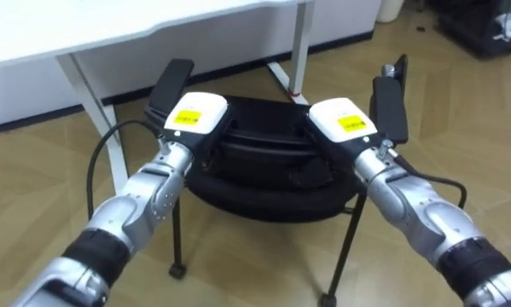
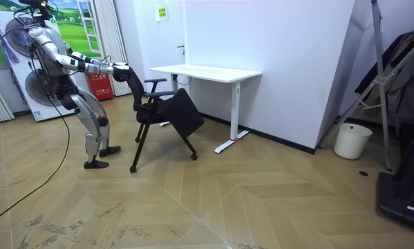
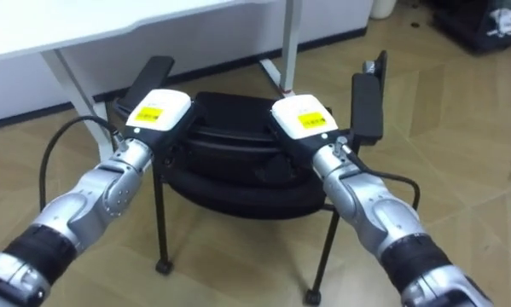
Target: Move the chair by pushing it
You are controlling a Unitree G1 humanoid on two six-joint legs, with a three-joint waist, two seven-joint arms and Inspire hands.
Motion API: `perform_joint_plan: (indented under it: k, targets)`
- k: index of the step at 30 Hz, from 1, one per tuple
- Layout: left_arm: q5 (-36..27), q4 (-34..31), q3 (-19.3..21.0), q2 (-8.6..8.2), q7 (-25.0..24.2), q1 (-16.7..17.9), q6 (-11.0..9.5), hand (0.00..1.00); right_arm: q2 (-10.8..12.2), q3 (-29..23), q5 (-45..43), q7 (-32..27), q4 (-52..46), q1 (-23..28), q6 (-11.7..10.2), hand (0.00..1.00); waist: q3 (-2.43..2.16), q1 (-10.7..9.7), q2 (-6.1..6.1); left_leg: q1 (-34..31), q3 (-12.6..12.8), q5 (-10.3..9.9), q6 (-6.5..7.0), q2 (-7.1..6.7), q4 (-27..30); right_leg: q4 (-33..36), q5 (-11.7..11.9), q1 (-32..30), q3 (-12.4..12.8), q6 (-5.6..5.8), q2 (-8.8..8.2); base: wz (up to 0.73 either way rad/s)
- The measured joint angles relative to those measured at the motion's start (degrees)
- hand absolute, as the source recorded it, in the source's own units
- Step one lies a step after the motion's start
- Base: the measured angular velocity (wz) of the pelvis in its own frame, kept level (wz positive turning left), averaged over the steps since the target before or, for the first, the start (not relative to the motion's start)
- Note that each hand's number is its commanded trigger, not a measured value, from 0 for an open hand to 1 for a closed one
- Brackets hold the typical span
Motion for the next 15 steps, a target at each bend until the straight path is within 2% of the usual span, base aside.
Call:
perform_joint_plan:
  k: [1, 4, 5, 6, 7, 10, 11, 13, 15]
  targets:
    - [0.0, -0.3, 0.0, 0.01, 0.0, 0.0, 0.1, 1.00, -0.1, 0.0, 0.0, 0.0, -0.3, 0.0, 0.0, 1.00, 0.01, 0.3, 0.11, -0.3, 0.9, 0.9, 0.26, -0.14, -1.5, 0.0, -0.1, 0.2, -0.1, 0.07, 0.08, -0.12]
    - [-0.1, -2.4, 0.0, 0.22, -0.1, 0.3, 1.3, 1.00, -0.8, 0.0, 0.0, -0.5, -1.0, -0.3, 0.1, 1.00, -0.30, 1.9, 0.74, -1.1, 1.7, 6.3, 1.87, -1.52, -5.6, -0.6, -0.7, 0.9, -0.2, 0.27, 1.33, -0.12]
    - [-0.1, -2.7, 0.0, 0.26, -0.1, 0.3, 1.4, 1.00, -0.9, 0.0, 0.1, -0.5, -1.2, -0.3, 0.2, 1.00, -0.35, 1.9, 0.80, -0.9, 1.7, 6.9, 2.12, -1.98, -5.7, -0.8, -0.9, 1.1, -0.3, 0.39, 1.43, 0.00]
    - [-0.1, -3.3, 0.0, 0.46, -0.2, 0.3, 1.5, 1.00, -1.0, 0.0, 0.1, -0.6, -1.6, -0.3, 0.3, 1.00, -0.36, 2.0, 0.75, -0.3, 1.9, 8.4, 2.54, -3.01, -5.8, -0.9, -1.5, 1.4, -0.3, 0.80, 1.44, 0.04]
    - [-0.1, -3.8, -0.1, 0.89, -0.3, 0.3, 1.7, 1.00, -0.8, 0.0, 0.3, -0.8, -1.6, -0.3, 0.5, 1.00, -0.18, 2.0, 0.30, 0.3, 1.8, 9.4, 4.97, -3.40, -6.5, -1.1, -2.0, 2.0, -0.2, 1.24, 1.22, 0.04]
    - [-0.1, -4.3, -0.6, 1.66, -0.3, 0.4, 1.9, 1.00, 0.0, 0.0, 0.3, -1.2, -1.2, -0.2, 0.7, 1.00, -0.21, 2.2, -1.06, 2.1, 2.3, 9.1, 5.39, -4.85, -7.5, -2.7, -2.4, 3.6, 0.0, 1.98, 0.61, 0.01]
    - [-0.1, -4.4, -0.6, 1.71, -0.5, 0.3, 2.0, 1.00, 0.2, 0.0, 0.3, -1.2, -1.2, -0.2, 0.9, 1.00, -0.25, 2.3, -1.40, 2.7, 3.2, 8.5, 6.06, -5.13, -7.5, -2.8, -2.7, 4.2, 0.0, 2.44, 0.16, 0.00]
    - [-0.1, -4.5, -0.6, 1.73, -0.9, 0.3, 2.3, 1.00, 0.2, 0.1, 0.3, -1.2, -1.2, -0.1, 0.9, 1.00, -0.21, 2.6, -1.72, 3.9, 4.2, 6.8, 6.41, -5.40, -7.4, -2.7, -3.5, 5.3, 0.1, 3.08, -0.47, -0.02]
    - [-0.1, -5.0, -0.6, 1.95, -1.5, 0.4, 2.3, 1.00, 0.3, 0.1, 0.5, -1.6, -1.1, 0.0, 1.0, 1.00, -0.26, 3.6, -2.70, 4.9, 5.3, 4.6, 6.49, -6.09, -6.9, 0.7, -4.5, 5.5, -0.2, 4.48, -2.25, -0.14]
